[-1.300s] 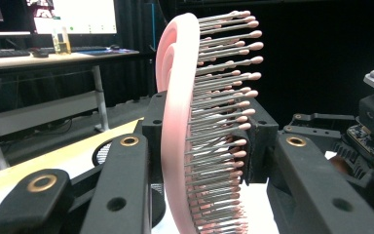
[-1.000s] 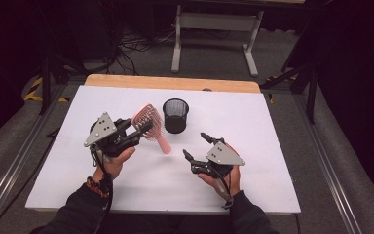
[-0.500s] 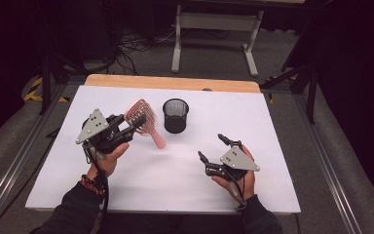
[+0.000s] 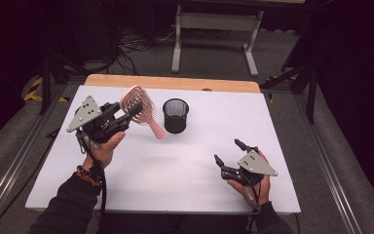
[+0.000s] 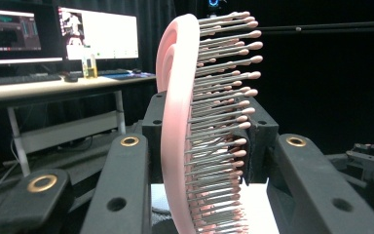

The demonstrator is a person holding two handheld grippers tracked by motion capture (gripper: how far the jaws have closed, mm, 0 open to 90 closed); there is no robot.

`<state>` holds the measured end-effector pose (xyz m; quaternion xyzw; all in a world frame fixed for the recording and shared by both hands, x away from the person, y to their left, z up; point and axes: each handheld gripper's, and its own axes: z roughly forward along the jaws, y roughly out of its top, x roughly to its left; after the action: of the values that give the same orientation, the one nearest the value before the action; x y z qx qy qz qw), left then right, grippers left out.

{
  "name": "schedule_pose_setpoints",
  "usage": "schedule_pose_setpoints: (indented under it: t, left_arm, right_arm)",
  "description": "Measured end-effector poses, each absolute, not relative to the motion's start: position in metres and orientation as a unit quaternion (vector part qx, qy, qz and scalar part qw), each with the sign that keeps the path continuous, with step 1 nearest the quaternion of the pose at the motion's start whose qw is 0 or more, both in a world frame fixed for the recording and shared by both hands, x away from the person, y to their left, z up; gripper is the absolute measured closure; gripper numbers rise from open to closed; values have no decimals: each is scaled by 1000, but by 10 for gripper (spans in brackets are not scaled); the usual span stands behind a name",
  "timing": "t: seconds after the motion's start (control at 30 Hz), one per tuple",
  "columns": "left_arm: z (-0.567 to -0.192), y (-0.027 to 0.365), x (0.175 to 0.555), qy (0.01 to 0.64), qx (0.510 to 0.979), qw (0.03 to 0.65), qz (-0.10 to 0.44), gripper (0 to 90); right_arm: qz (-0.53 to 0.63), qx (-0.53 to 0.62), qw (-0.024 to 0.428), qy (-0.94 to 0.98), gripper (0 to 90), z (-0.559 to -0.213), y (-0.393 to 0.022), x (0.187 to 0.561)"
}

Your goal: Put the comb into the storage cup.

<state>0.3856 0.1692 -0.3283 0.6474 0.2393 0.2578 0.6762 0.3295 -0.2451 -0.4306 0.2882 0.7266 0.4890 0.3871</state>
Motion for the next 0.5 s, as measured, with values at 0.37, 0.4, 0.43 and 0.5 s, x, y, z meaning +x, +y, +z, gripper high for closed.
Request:
schedule_pose_setpoints:
  t: [0.37,0.4,0.43,0.5]
  left_arm:
    - [-310,156,403,237,654,662,278,641]
    - [-308,155,404,236,655,661,280,641]
    - [-306,155,405,236,656,659,282,641]
    - [-303,154,406,237,657,658,281,641]
  right_arm:
    - [479,294,392,728,175,-435,-252,326]
    - [479,294,392,728,175,-435,-252,326]
    - [478,295,393,728,175,-435,-253,325]
    - [479,296,392,728,175,-436,-254,325]
